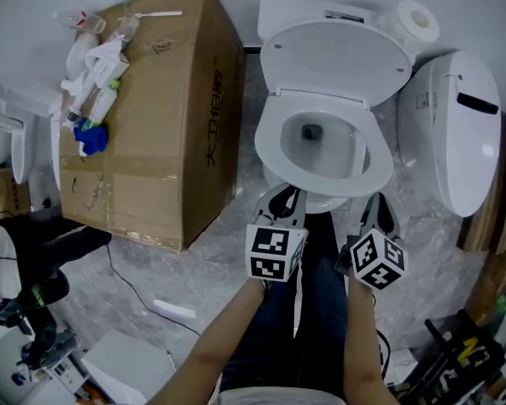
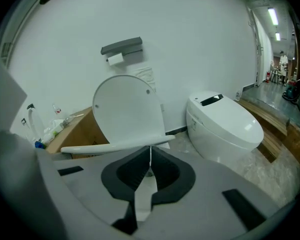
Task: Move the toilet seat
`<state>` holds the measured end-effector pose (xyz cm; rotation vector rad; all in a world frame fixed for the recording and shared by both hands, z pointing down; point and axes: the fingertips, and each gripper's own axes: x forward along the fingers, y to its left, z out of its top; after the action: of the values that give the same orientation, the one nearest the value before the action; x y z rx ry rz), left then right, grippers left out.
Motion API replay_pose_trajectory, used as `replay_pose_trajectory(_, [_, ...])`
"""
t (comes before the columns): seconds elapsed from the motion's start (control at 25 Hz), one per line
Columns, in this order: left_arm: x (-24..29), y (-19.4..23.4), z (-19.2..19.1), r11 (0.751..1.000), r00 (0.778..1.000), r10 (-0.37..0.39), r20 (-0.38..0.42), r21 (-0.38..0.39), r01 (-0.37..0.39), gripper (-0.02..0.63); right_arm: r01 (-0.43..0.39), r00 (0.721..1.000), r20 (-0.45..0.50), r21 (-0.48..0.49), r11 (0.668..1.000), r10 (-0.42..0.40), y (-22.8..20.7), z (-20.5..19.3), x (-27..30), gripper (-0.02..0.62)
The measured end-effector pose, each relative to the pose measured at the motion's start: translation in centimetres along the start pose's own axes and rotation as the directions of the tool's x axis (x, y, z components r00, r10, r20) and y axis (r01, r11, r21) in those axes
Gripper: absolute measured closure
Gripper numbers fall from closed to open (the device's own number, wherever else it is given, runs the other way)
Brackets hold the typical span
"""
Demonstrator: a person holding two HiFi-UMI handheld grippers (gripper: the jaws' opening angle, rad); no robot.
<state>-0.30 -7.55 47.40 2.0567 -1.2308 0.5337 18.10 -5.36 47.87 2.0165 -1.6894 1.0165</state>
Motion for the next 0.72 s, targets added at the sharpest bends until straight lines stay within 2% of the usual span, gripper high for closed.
replay_pose_trajectory(0.24, [0.2,0.1,1.5,1.0,1.0,0.027,0.016,-0.007,-0.027,0.571,-0.089,0.996,-0.02,-0.025,0.996,0.089,2.1,0.7,0.9,0.572])
replay_pose_trajectory(0.48, [0.3,0.1,2.8,0.999,0.999,0.04,0.02,-0.009,-0.04,0.571,-0.126,0.992,-0.01,-0.072,0.989,0.125,3.0,2.2,0.9,0.572])
replay_pose_trajectory(0.72, [0.7,0.1,5.1,0.999,0.997,0.054,0.049,-0.008,-0.054,0.572,-0.146,0.989,-0.006,-0.07,0.987,0.146,3.8,4.4,1.3,0.572])
